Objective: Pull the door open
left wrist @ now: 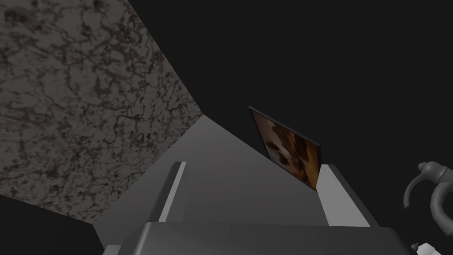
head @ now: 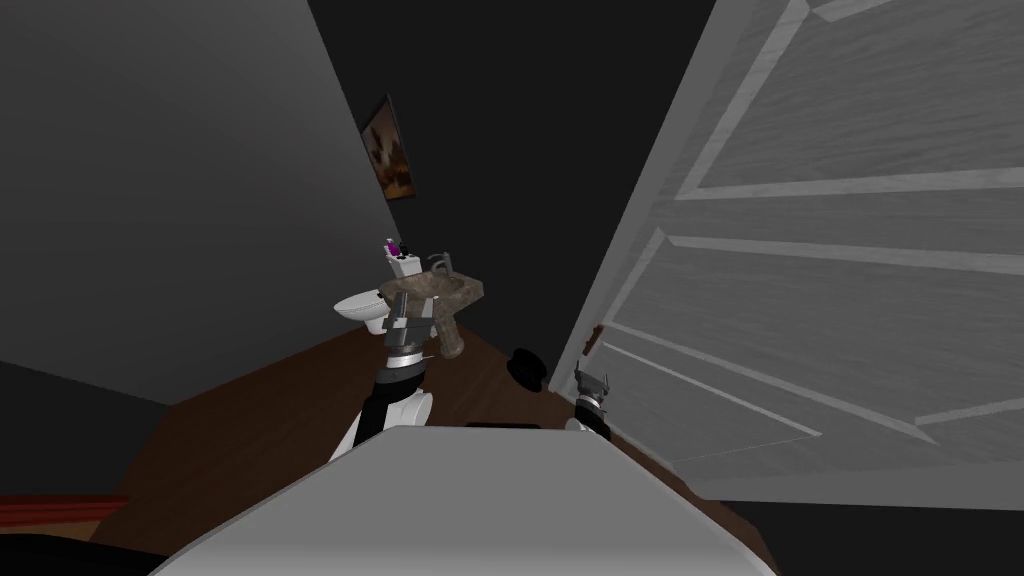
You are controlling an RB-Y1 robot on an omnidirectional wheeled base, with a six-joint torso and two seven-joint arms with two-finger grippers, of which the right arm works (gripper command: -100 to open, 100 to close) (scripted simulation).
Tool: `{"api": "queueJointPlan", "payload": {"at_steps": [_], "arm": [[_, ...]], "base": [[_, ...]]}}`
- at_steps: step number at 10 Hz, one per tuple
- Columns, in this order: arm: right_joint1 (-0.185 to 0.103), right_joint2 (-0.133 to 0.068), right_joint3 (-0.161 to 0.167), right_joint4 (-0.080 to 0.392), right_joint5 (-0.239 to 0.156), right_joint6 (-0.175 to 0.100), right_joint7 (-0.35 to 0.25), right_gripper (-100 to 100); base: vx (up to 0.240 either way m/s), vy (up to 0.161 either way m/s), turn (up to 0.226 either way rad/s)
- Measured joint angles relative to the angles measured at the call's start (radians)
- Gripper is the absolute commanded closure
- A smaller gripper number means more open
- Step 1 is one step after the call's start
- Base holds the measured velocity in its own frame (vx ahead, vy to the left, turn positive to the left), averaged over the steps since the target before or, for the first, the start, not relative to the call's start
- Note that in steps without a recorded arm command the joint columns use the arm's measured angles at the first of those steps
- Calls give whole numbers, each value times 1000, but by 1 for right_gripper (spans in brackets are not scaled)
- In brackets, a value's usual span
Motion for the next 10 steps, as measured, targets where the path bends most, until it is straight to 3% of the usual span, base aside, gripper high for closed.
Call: {"api": "queueJointPlan", "payload": {"at_steps": [3,6,10], "arm": [[-25,-8,7,70,-54,-27,-44,-100],[-31,-14,12,101,-83,-42,-71,-100],[-18,-63,14,123,-84,-41,-132,-100]], "base": [[42,-103,201],[44,-41,33],[137,5,-1]]}}
